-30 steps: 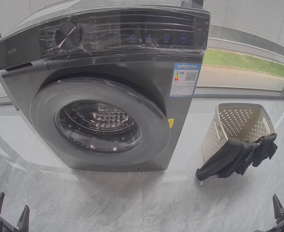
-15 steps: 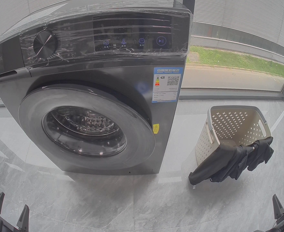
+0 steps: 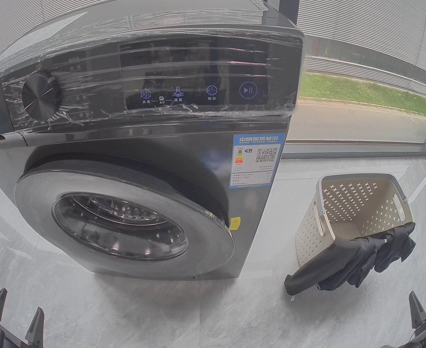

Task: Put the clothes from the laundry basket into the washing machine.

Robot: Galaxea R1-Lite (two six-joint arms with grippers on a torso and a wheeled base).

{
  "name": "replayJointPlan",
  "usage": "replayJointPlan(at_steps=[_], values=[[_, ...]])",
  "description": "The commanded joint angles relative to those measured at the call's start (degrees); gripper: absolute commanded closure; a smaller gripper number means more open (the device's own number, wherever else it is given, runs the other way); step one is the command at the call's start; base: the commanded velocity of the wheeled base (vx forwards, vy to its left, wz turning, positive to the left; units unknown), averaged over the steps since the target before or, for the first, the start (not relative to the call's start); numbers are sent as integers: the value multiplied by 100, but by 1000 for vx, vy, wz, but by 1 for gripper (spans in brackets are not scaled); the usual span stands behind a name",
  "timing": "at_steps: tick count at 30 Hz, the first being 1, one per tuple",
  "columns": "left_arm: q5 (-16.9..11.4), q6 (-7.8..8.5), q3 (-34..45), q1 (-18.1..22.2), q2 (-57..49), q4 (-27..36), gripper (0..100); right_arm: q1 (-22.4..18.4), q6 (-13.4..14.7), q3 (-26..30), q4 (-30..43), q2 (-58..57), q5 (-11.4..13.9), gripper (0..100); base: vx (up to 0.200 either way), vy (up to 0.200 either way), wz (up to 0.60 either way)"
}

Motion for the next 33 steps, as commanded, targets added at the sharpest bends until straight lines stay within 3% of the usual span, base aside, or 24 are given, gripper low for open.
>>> replayJointPlan(at_steps=[1,33], values=[[-2,-8,101,1,-95,0,0,1,-1,101,-2,-6,1,0,0,0,0],[-2,0,101,1,-95,0,0,1,-1,101,-2,-6,1,0,0,-188,0]])
